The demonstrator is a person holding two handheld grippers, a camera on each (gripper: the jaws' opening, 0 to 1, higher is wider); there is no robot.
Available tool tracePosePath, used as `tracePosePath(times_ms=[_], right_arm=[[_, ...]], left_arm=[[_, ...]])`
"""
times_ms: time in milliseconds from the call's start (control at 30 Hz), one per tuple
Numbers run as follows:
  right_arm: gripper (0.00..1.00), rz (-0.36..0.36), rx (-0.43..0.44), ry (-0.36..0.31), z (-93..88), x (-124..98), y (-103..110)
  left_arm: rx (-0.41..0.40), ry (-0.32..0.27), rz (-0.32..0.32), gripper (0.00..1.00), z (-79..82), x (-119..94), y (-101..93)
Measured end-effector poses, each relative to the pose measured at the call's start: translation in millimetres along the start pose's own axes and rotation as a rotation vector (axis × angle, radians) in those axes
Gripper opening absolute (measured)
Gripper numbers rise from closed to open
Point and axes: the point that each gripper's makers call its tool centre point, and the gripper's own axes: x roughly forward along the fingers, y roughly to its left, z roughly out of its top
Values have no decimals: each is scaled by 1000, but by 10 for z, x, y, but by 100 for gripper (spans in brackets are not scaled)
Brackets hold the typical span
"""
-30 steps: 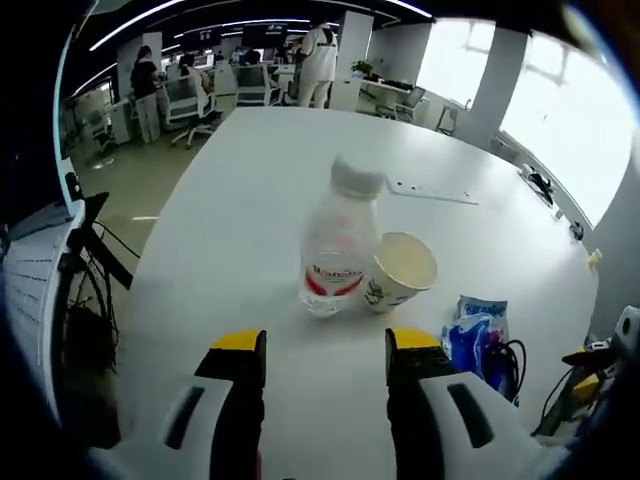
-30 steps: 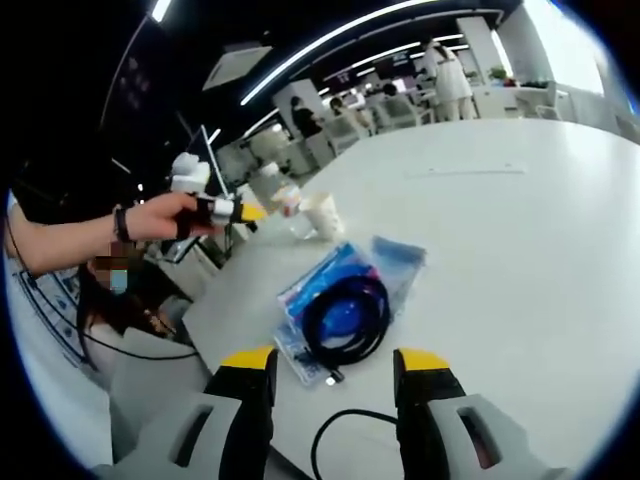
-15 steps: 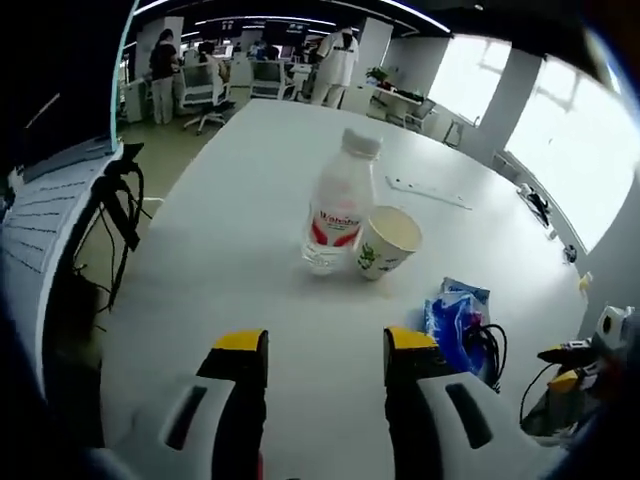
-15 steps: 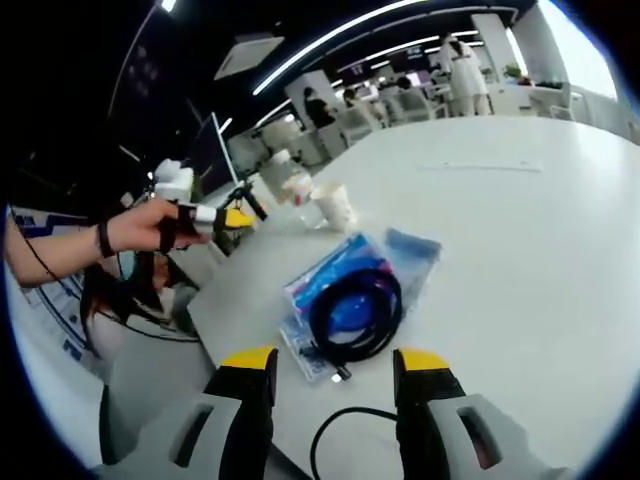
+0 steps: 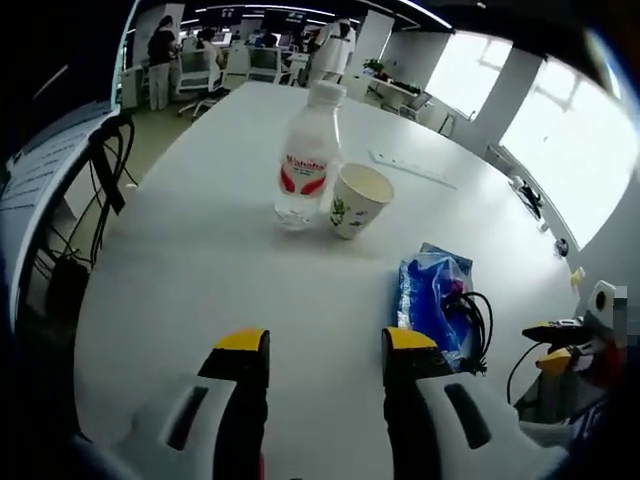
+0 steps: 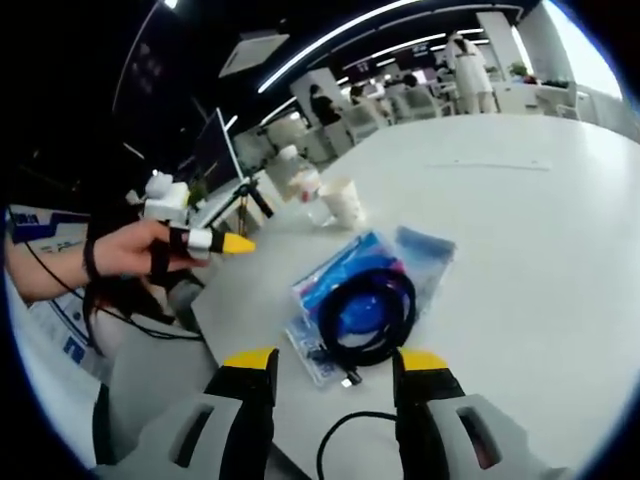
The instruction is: Arrange the tabletop items into an orderly group along one side of the table until the central work area is clear of visible clutter.
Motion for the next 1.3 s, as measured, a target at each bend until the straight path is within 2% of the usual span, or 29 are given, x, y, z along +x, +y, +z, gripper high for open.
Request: tracePosePath(times_ms=[367, 867, 1300], right_arm=[[46, 7, 9, 11, -83, 30, 63], [44, -4, 37, 9, -102, 61, 86], [43, -6, 45, 13, -114, 114, 100]], left_arm=[[13, 39, -47, 43, -278, 50, -311], [14, 59, -110, 43, -425, 124, -713], [8, 76, -141, 41, -601, 147, -896]])
